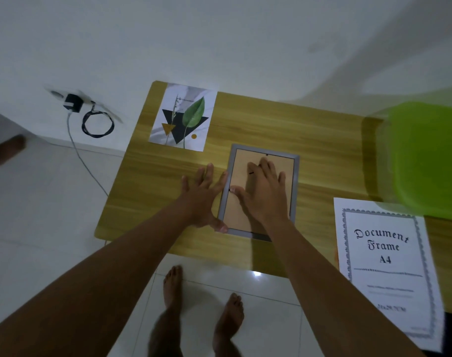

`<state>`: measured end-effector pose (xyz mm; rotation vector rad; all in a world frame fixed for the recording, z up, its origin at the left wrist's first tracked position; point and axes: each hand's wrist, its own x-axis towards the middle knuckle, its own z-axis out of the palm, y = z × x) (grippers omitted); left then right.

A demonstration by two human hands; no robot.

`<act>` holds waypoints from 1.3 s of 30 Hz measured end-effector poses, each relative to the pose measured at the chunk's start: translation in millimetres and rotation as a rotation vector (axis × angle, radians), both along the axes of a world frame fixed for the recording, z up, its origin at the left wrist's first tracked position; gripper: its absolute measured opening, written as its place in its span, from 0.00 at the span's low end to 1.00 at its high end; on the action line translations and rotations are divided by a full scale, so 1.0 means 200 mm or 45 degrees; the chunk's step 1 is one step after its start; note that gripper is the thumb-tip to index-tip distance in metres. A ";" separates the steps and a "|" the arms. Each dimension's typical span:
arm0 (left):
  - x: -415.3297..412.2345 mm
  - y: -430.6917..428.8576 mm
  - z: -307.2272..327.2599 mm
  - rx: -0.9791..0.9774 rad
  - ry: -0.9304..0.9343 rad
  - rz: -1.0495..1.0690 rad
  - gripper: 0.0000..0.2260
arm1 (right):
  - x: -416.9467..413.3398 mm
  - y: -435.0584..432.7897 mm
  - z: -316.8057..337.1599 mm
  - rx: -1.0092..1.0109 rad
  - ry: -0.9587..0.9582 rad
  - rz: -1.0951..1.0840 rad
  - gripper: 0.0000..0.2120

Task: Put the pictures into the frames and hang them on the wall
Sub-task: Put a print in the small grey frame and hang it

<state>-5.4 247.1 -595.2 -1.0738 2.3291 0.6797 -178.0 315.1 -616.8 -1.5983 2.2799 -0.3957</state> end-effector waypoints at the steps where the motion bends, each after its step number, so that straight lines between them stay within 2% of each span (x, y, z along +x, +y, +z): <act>1: 0.00 0.00 0.00 0.001 0.000 0.000 0.62 | 0.00 0.00 0.00 -0.004 0.001 -0.006 0.36; 27: 0.01 0.00 0.01 -0.009 0.020 0.006 0.62 | 0.02 -0.03 0.00 0.004 -0.061 -0.084 0.41; 36: 0.01 0.01 0.01 0.003 0.044 0.031 0.62 | 0.01 -0.02 0.02 0.020 -0.007 -0.028 0.39; 39: 0.01 0.01 0.02 0.001 0.052 0.044 0.63 | -0.02 -0.03 0.06 -0.054 0.063 0.009 0.33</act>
